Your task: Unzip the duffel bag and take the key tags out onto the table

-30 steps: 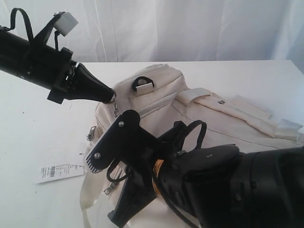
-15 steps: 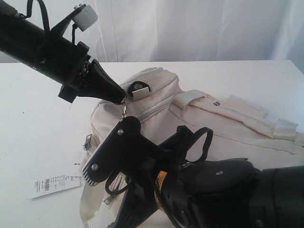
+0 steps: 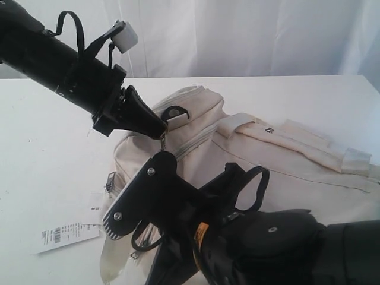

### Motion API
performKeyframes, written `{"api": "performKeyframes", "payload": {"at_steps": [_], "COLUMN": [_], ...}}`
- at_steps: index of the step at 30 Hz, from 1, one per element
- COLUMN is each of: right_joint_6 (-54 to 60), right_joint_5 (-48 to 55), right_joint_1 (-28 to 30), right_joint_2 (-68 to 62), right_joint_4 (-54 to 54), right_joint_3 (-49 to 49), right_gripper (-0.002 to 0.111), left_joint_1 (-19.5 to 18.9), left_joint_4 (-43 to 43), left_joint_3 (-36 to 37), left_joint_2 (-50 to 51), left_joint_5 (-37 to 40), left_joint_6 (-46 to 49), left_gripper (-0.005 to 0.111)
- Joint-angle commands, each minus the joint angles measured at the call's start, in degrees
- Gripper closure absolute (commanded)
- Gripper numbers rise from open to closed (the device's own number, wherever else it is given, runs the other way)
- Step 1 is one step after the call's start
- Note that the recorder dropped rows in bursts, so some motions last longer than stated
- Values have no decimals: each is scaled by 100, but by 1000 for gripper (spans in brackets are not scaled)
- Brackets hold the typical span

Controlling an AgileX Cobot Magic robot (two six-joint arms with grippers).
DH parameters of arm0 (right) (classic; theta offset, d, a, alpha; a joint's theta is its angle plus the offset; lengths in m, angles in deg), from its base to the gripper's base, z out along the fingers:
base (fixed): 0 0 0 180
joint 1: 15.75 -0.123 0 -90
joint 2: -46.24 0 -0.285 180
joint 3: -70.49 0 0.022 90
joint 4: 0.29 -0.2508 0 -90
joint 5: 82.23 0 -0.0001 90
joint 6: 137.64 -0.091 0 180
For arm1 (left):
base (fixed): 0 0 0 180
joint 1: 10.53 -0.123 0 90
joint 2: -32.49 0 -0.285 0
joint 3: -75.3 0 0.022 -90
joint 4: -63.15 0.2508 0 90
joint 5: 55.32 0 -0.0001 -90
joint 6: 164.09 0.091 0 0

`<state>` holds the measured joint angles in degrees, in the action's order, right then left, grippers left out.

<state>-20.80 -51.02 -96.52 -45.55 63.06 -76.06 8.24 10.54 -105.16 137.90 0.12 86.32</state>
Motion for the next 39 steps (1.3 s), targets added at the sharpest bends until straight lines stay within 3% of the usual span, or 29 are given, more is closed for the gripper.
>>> {"api": "performKeyframes", "payload": {"at_steps": [1,9,12,14,17,20,21,24,34,39], "right_joint_6": [-6,-188,-291,-291,-291,-291,-291,-309,-650,-357], "right_joint_5": [18,1219,1195,1033,1037,1772,2138,3813,3875,3875], "right_joint_1": [-394,-480,-480,-480,-480,-480,-480,-480,-249,-249], "right_joint_2": [89,231,282,376,602,1009,1132,1651,3089,3314], "right_joint_4": [-592,-628,-656,-656,-681,-829,-886,-960,-1396,-1552], "right_joint_3": [115,493,525,498,420,348,319,286,390,389], "right_gripper": [108,108,106,96,69,43,41,45,47,39], "left_joint_1": [-76,-76,-76,-76,-76,-76,-76,-76,-76,-76], "left_joint_4": [-410,-26,33,34,97,257,356,681,1034,1034], "left_joint_3": [-405,-574,-574,-574,-574,-574,-574,-574,-574,-574], "left_joint_2": [67,77,77,77,77,77,77,77,77,77], "left_joint_5": [-705,-282,-152,-9,163,301,327,453,813,1059], "left_joint_6": [-72,-309,-391,-407,-473,-561,-626,-736,-965,-965], "left_gripper": [107,107,107,107,107,107,107,107,107,107]}}
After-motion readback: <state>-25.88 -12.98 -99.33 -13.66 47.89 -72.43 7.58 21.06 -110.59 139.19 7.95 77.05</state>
